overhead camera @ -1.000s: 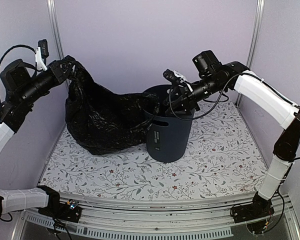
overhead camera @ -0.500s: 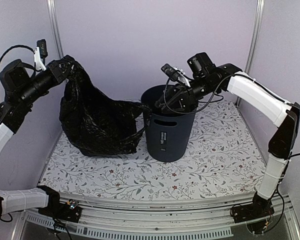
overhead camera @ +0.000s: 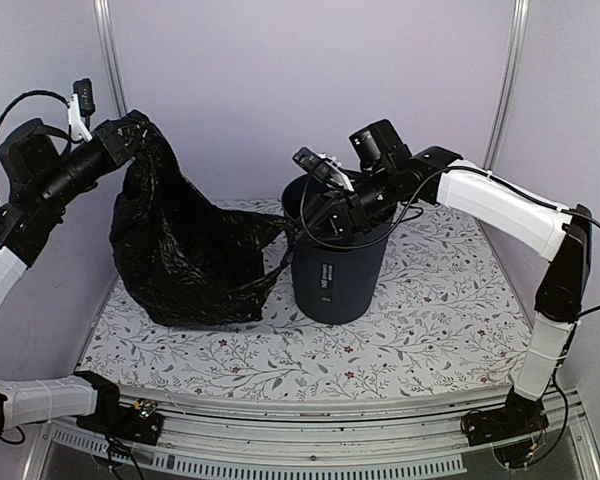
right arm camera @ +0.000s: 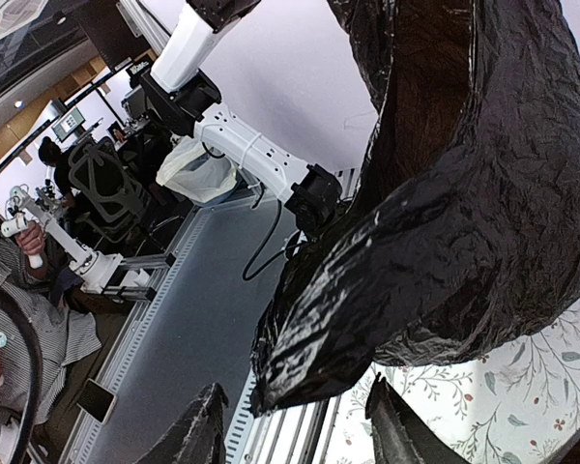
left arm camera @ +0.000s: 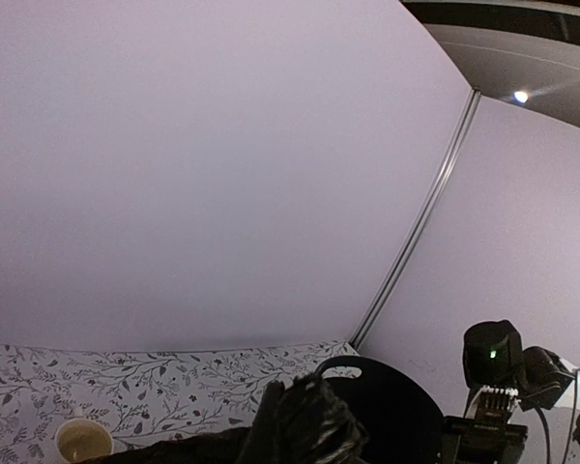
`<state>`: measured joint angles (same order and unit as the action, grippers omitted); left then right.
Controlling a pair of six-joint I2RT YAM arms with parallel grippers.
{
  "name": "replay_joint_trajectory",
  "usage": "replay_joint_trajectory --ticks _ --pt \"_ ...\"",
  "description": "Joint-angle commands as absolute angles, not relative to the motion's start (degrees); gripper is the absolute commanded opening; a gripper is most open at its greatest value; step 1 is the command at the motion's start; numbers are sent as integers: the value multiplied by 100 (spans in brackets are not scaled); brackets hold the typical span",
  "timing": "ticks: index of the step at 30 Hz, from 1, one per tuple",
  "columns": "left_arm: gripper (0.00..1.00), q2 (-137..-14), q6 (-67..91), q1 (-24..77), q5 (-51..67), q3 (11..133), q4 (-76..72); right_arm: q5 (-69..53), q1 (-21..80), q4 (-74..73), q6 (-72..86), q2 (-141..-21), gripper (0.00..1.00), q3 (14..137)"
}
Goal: Put the trash bags into the trash bin
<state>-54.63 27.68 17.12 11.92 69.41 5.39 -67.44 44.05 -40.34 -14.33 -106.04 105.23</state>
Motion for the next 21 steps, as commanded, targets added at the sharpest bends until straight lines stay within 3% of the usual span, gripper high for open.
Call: replay_joint_trajectory --ticks 1,5,9,15,21 --pt "0 -5355 2763 1681 1201 6926 456 -6561 4553 -3371 -890 -10633 46 10468" --pt "0 -5287 2751 1687 1153 6862 433 -6442 4631 -3263 -755 -10700 31 10461" --pt "0 -5218 2738 1687 1116 6780 428 -6348 4639 -3191 -634 -10718 4 10508" --pt "0 -5216 2491 1683 1033 7013 541 -5903 4629 -3200 -833 -10660 2 10972" --pt "0 -5847 2110 1683 1212 8257 605 -5373 4502 -3220 -955 -11105 2 12409"
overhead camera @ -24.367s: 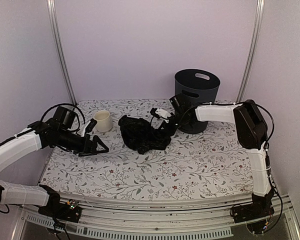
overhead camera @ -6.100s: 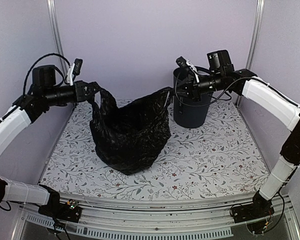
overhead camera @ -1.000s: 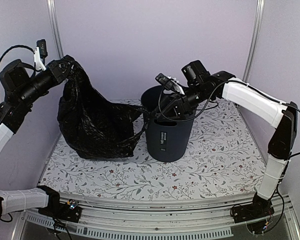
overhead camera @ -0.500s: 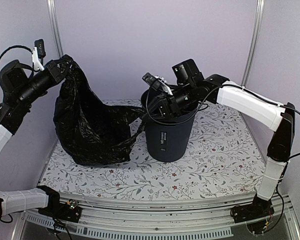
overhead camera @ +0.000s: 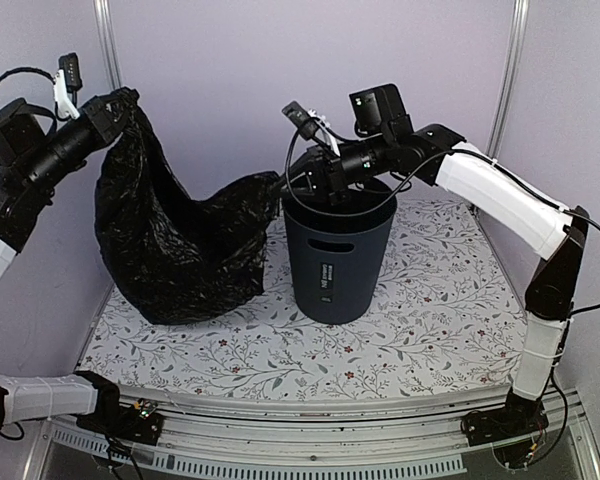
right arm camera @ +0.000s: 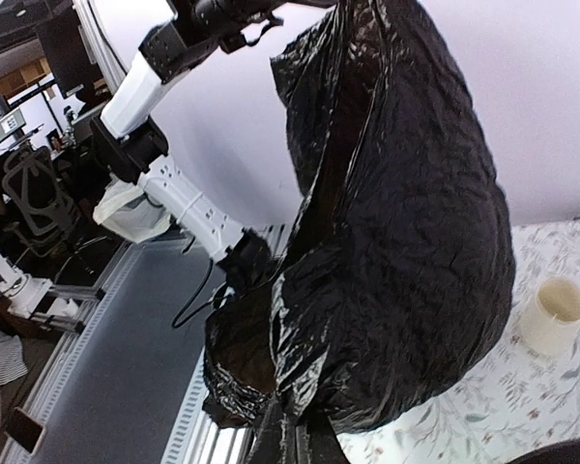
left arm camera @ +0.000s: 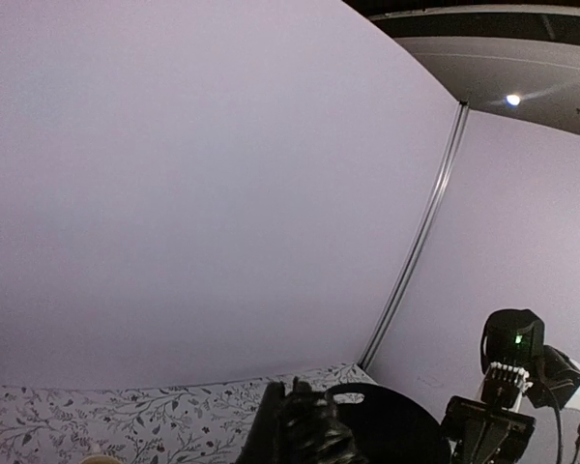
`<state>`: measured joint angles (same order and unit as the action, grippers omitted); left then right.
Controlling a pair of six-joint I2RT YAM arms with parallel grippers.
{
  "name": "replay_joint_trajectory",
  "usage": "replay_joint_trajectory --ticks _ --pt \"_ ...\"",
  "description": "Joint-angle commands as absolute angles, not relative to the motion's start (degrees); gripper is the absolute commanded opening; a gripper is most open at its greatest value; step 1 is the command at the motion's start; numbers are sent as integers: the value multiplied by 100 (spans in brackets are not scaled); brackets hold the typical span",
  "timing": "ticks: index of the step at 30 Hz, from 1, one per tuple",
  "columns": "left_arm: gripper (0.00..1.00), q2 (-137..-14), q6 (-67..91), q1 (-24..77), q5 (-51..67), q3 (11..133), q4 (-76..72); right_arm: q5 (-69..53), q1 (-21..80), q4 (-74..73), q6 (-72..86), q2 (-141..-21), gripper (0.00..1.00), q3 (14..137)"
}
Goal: Put the trash bags into the trash bin
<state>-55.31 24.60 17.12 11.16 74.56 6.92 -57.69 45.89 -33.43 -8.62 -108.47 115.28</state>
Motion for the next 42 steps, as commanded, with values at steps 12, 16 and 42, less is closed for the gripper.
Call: replay_joint_trajectory --ticks 12,16,42 --pt "0 -6728 2113 1704 1239 10058 -212 -4950 3785 -2999 -928 -11596 2 14475" --pt "0 -7026 2318 1761 1352 10381 -873 -4907 3588 -2966 -924 -11539 2 14885" --pt "0 -9246 2268 4002 1429 12079 -2663 -1727 3516 -2887 -2391 -9220 2 14672"
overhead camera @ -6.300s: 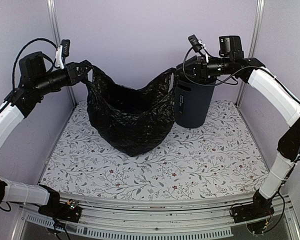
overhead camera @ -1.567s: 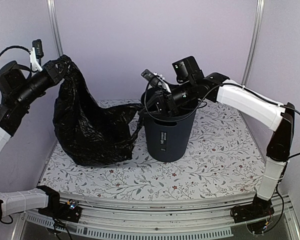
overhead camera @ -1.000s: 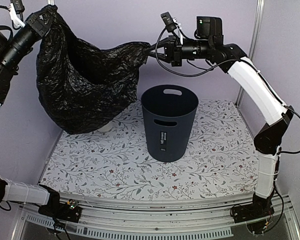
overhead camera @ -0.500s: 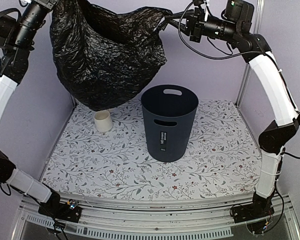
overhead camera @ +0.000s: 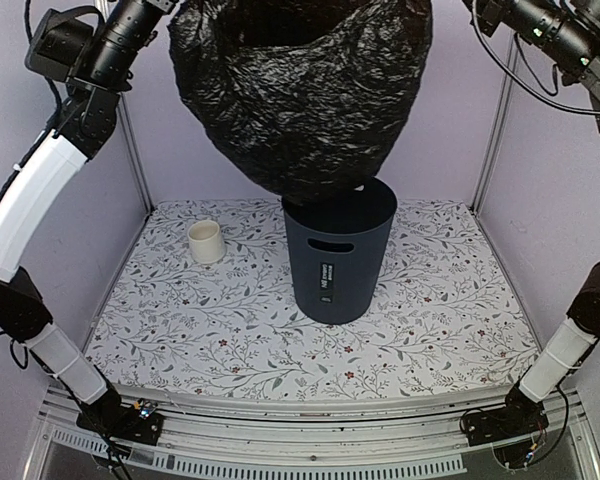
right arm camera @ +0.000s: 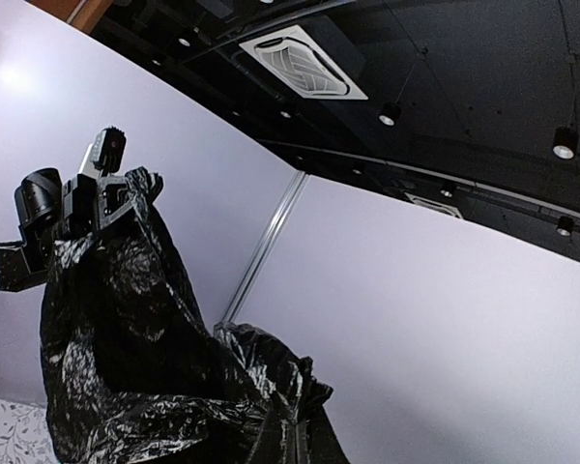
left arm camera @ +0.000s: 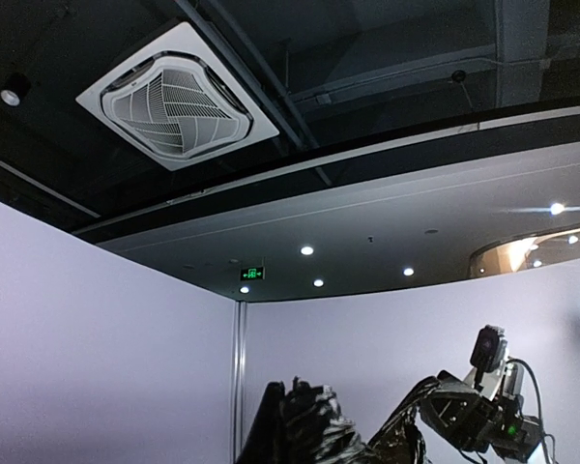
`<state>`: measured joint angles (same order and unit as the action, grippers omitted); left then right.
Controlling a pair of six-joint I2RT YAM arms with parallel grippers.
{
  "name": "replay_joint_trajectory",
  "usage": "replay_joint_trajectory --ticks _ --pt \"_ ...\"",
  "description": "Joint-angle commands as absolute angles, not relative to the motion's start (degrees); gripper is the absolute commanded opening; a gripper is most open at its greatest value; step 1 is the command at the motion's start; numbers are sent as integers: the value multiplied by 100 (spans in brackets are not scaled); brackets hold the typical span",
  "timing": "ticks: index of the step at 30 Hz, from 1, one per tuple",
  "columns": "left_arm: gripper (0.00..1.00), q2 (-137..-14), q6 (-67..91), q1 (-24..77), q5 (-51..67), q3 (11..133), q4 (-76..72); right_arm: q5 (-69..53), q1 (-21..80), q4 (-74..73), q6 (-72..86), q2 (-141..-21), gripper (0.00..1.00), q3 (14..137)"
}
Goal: Put the trash bags into the trash bin
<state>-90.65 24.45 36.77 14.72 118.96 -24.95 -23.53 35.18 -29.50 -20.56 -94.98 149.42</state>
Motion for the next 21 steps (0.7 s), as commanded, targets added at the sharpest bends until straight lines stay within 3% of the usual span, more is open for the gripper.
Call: replay_joint_trajectory --ticks 1,6,15,21 --pt "0 -9287 2189 4080 1414 12103 -2655 -1653 3520 -2883 -2448 -9147 2 14617" --pt "0 -9355 1883 4227 1285 11873 -2560 -1578 3516 -2911 -2485 -8947 2 14275" --pt "0 -8616 1108 4214 501 10349 -2664 -1903 3516 -3016 -2490 -9077 2 14177" --pt "0 -8582 1088 3718 28 9874 -2592 -1968 3516 -2956 -2488 -9421 2 14283"
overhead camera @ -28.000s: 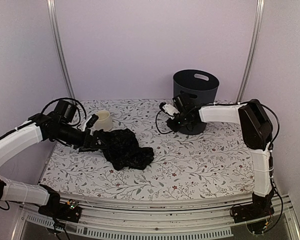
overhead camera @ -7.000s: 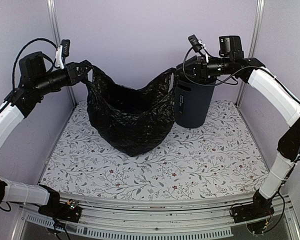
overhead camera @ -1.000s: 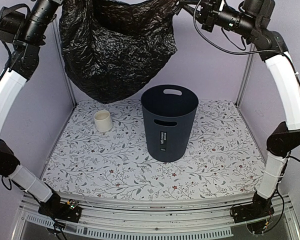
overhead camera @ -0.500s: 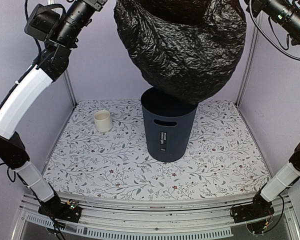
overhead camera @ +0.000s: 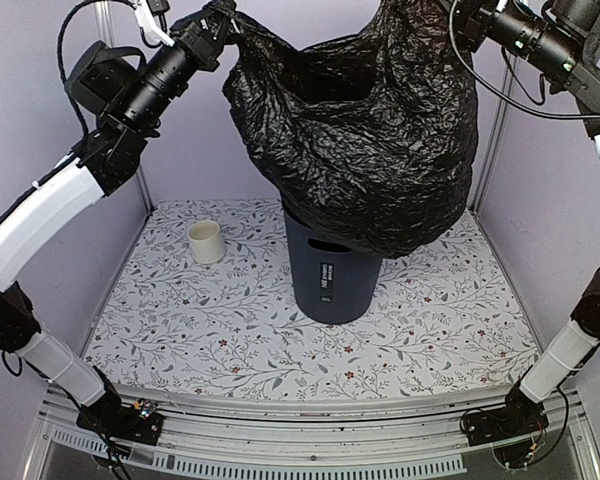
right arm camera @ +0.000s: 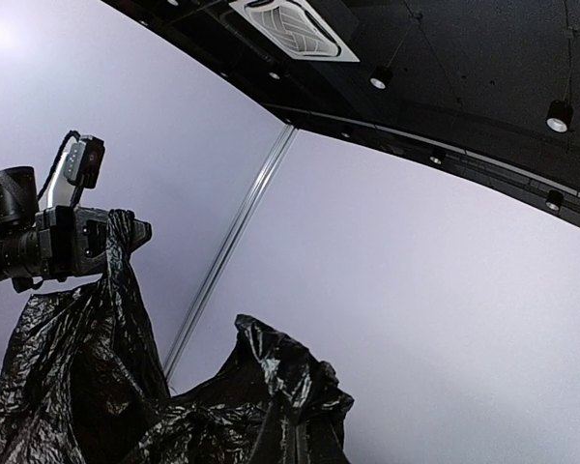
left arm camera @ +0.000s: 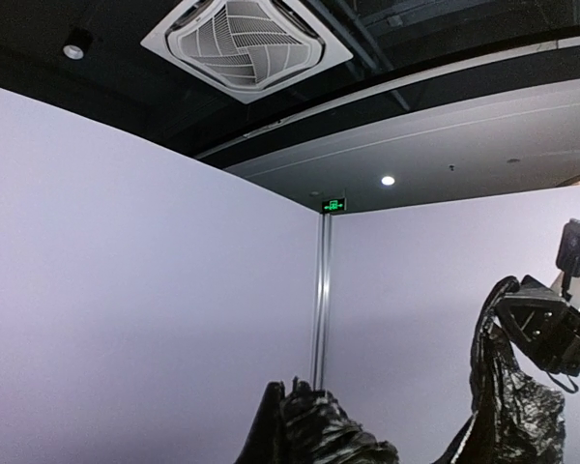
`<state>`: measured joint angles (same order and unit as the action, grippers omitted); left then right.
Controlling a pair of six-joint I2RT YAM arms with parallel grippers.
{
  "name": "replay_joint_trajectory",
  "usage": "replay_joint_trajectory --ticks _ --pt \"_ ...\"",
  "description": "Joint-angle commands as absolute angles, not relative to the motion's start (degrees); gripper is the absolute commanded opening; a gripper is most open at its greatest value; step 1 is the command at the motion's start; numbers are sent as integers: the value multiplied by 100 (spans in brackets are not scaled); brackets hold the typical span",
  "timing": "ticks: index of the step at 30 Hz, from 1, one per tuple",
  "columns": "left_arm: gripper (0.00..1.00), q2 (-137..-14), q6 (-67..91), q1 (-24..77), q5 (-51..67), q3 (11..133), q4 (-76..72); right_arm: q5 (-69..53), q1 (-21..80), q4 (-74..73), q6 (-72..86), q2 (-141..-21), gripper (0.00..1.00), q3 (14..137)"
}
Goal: Put the trash bags into the trash bin
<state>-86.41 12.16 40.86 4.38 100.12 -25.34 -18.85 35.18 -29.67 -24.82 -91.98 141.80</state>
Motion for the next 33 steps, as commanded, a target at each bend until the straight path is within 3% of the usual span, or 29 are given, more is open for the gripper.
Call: replay_joint_trajectory --ticks 1,8,33 --pt "0 -8658 1238 3562 92 9901 -2578 -1957 3518 -2922 -2481 -9479 2 14323" --pt "0 -9618 2271 2805 747 10902 -2562 -1712 3516 -2375 -2579 -9759 2 14583" --pt "0 -11215 3234 2689 941 12729 -3292 -554 3349 -1688 -2867 -9985 2 14739"
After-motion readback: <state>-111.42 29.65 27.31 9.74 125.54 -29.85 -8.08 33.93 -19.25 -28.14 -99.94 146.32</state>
